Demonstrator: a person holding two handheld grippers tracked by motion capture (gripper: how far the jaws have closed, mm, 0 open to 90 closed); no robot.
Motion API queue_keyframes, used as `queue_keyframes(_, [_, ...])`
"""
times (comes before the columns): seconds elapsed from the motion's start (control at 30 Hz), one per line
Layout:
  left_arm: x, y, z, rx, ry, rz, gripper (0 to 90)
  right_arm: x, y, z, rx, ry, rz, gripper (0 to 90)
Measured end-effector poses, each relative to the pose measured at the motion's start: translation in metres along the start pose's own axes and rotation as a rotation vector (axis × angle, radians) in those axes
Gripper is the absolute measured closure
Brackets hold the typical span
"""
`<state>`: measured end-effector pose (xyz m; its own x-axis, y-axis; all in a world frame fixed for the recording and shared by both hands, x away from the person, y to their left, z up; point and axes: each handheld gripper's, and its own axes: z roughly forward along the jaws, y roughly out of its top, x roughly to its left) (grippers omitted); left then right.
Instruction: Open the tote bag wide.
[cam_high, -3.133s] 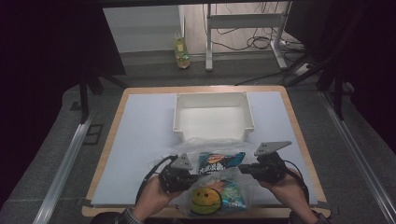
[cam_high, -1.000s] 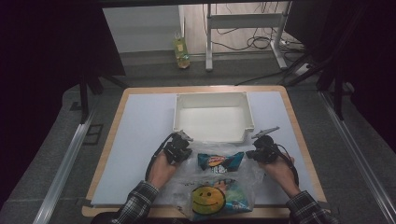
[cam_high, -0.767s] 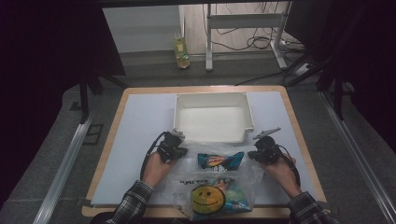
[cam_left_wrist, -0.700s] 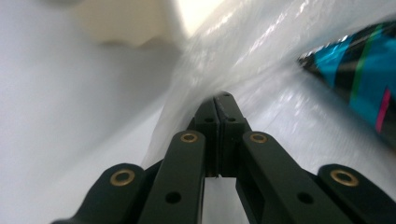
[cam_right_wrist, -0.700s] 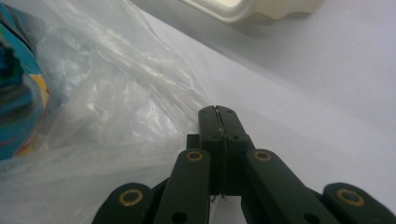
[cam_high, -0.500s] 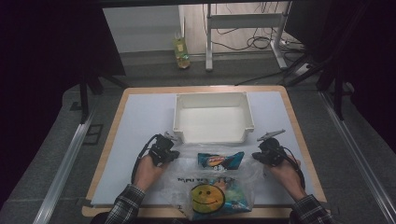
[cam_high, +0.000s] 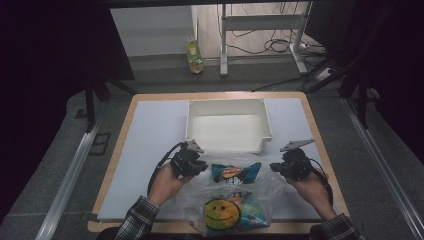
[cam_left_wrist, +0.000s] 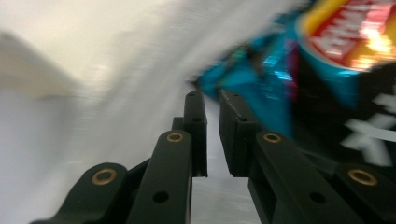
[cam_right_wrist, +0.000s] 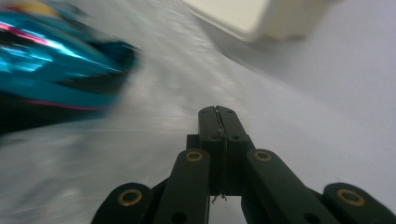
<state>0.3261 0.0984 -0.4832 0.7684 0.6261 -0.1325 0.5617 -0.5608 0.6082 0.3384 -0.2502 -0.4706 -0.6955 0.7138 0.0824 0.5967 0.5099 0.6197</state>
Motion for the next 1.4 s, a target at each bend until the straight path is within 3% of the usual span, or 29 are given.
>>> queue_keyframes(0.2, [-0.034,-0.015,-0.015,-0.032,-0.143,0.043,81.4,0.033,0.010,-0.029,-0.066,0.063,-0.069,89.3])
queue_keyframes(0.43, [-0.083,-0.033,-0.032,-0.106,-0.181,0.127,81.5,0.082,0.025,-0.032,-0.092,0.202,-0.159,89.2])
queue_keyframes(0.6, [-0.103,-0.047,-0.033,-0.112,-0.219,0.164,81.7,0.109,0.030,-0.015,-0.052,0.308,-0.203,88.5])
queue_keyframes(0.7, [-0.111,-0.056,-0.032,-0.098,-0.237,0.174,81.5,0.120,0.023,-0.010,0.000,0.352,-0.214,88.5])
queue_keyframes(0.93, [-0.124,-0.081,-0.031,-0.081,-0.248,0.175,80.3,0.121,-0.015,-0.017,0.056,0.350,-0.183,88.2])
queue_keyframes(1.07, [-0.132,-0.090,-0.029,-0.053,-0.266,0.197,80.2,0.117,-0.031,-0.022,0.043,0.322,-0.148,88.2])
queue_keyframes(1.27, [-0.141,-0.099,-0.017,0.006,-0.266,0.221,80.1,0.113,-0.033,-0.021,0.027,0.298,-0.129,88.3])
queue_keyframes(1.4, [-0.137,-0.103,-0.009,0.032,-0.248,0.201,80.0,0.116,-0.027,-0.024,0.003,0.299,-0.138,88.1])
